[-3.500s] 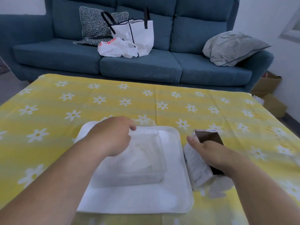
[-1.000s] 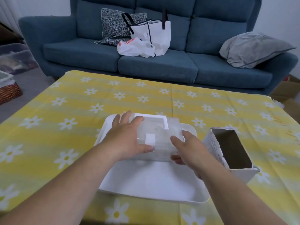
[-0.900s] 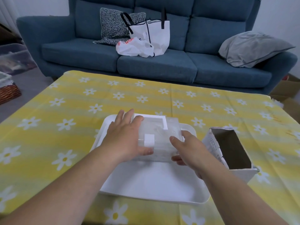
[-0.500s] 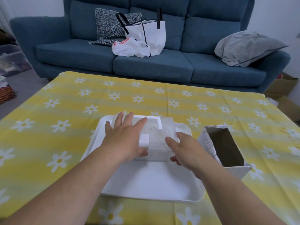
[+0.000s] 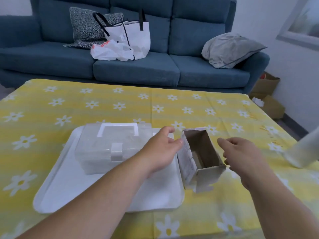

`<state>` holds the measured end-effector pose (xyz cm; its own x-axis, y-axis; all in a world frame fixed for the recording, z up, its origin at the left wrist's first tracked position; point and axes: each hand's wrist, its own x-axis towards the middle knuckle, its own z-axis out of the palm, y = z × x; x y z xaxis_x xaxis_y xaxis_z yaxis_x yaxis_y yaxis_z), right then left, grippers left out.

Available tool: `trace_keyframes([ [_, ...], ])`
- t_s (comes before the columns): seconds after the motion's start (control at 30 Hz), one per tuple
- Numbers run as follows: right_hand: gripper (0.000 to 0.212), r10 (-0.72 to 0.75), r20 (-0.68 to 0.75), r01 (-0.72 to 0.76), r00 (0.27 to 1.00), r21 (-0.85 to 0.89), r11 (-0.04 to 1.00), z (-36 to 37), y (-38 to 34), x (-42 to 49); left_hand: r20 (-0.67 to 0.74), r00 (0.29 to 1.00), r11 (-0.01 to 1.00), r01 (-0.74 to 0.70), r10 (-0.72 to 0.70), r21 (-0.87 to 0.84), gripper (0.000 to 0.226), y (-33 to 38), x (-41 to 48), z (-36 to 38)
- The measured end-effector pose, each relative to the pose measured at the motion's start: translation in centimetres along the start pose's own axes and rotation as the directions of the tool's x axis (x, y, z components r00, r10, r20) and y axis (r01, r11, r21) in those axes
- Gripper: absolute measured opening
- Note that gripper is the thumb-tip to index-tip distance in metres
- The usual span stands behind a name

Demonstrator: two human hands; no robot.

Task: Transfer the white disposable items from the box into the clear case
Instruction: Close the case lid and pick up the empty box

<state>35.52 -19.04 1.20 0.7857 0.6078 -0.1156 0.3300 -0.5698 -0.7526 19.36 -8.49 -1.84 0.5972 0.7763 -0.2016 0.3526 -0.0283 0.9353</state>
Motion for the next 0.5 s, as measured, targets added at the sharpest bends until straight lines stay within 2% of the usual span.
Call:
trace_keyframes([
  [0.13,0.041,0.065,0.161,-0.055,0.985,-0.067,0.996,-0.6,1.7,-0.4,0.031,0.997,0.996,0.072,-0.070,-0.060,0.062,0.0,1.6,1.5],
  [0.23,0.067,0.089,0.213,-0.070,0.973,-0.096,0.993,-1.1,2.9,-0.3,0.057,0.995,0.992,0.091,-0.086,-0.092,0.058,0.2,2.4,2.2],
  [0.37,0.059,0.104,0.335,-0.103,0.936,-0.020,0.994,-0.7,3.6,-0.1,0.107,0.991,0.986,0.090,-0.075,-0.142,0.056,0.2,3.4,3.0],
  [0.5,0.056,0.092,0.301,-0.076,0.949,-0.065,0.995,-0.1,4.0,0.3,0.134,0.988,0.989,0.090,-0.074,-0.118,0.043,-0.1,4.5,3.4],
])
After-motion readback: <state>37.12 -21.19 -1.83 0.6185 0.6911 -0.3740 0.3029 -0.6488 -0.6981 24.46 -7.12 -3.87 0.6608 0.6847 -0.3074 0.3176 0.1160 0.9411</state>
